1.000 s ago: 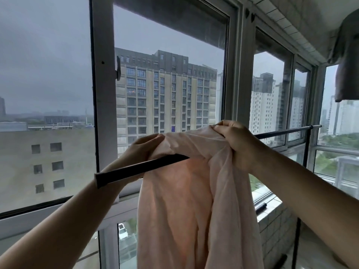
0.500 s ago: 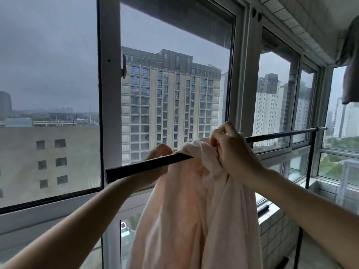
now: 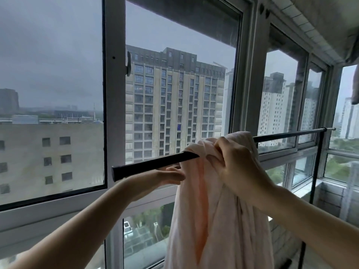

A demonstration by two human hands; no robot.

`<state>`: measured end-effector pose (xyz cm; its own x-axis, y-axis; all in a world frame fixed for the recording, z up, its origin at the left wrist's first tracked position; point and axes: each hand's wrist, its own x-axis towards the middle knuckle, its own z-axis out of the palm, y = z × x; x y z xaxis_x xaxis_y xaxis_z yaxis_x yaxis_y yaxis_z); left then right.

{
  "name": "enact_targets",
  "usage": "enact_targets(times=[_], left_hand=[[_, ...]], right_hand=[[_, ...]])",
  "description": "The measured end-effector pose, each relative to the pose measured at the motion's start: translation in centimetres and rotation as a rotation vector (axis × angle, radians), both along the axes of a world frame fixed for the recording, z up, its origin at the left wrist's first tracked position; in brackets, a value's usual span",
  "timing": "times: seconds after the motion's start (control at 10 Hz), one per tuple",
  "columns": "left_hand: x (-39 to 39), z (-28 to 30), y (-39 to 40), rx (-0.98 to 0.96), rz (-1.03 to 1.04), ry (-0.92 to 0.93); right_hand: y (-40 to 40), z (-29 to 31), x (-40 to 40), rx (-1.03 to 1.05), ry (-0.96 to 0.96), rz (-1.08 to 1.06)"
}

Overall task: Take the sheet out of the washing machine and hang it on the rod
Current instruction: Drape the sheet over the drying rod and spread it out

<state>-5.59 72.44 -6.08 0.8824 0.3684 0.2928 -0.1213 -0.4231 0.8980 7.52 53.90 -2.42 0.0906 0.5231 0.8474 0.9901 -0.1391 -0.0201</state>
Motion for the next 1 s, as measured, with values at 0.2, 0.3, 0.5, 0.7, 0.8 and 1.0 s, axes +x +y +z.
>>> enact_targets(times=[0.2,0.3,0.5,0.7,0.8,1.0], left_hand=[[0.6,1.5,-1.2,0.18,0.196,-0.201],[0.6,3.0,0.2,0.264,0.316,-0.307],[1.3,7.1,0.5,-0.018,0.25,-0.464],[2.1,9.0,1.0,-0.016,0.285,-0.53],[3.0,8.3,1.6,0.029,0.336,-0.476],[3.7,7.4,1.5,0.097,0.369,-0.404]], right_hand=[[0.1,1.2,1.9,0.044,0.117,-0.009],[-0.1,3.6,2.3,0.013,0.309,0.097],[-0.4,9.4,3.3,0.131,0.369,0.179],[-0.2,11.1,4.8,0.131,0.314,0.122],[0.0,9.5,6.5,0.042,0.214,-0.033],[-0.3,5.8,7.0,0.007,-0.002,-0.23]])
